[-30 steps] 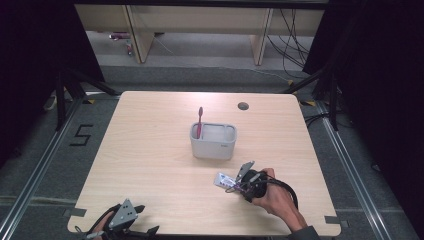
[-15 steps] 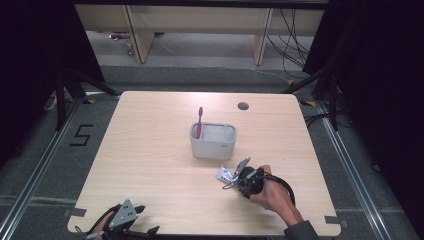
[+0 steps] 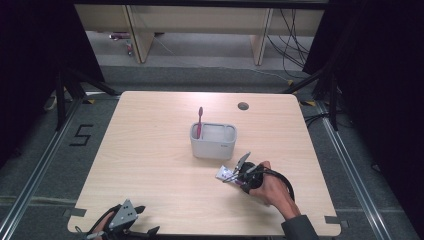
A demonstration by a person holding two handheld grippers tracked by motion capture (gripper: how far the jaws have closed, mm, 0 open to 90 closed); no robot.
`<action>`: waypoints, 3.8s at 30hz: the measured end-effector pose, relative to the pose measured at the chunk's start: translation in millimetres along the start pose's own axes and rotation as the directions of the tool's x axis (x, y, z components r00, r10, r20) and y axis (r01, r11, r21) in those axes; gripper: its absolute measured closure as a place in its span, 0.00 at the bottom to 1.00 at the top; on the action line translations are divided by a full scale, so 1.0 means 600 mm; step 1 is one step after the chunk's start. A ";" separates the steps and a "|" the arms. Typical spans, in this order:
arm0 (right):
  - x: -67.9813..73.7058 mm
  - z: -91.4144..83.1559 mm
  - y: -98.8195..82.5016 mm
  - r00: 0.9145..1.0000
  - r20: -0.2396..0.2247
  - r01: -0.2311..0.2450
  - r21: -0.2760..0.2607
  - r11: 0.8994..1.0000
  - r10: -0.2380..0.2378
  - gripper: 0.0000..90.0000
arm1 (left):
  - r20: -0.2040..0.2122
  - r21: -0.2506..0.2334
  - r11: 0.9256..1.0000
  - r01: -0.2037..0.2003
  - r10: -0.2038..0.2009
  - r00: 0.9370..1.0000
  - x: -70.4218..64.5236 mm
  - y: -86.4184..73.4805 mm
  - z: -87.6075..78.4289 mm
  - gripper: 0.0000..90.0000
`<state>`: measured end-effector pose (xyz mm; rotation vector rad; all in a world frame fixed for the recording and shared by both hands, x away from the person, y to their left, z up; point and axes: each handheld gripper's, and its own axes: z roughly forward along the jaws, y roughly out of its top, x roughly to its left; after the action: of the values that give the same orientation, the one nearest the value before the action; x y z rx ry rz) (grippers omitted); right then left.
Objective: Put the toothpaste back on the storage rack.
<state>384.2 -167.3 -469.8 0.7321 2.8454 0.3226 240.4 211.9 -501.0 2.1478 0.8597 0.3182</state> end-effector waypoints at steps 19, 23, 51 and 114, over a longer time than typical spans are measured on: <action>-0.014 0.013 0.006 1.000 0.005 0.022 0.093 0.995 -0.023 0.84 | 0.002 -0.001 1.000 -0.003 0.003 1.000 0.000 0.000 0.000 0.22; -0.013 0.011 0.006 1.000 0.002 0.018 0.101 0.995 -0.018 0.85 | 0.007 -0.010 1.000 0.003 -0.003 1.000 -0.003 0.000 0.000 0.22; -0.013 0.011 0.022 0.997 -0.034 0.068 0.204 0.977 -0.062 0.85 | 0.008 -0.015 1.000 0.000 0.000 1.000 -0.003 0.000 0.001 0.22; -0.050 -0.147 0.039 0.986 -0.029 -0.146 -0.613 0.777 0.162 0.86 | 0.010 -0.003 1.000 -0.005 0.005 1.000 -0.002 0.001 -0.001 0.22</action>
<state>400.1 -176.3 -375.3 0.8008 2.4057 1.1857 239.2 211.1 -500.0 2.1472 0.8474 0.3112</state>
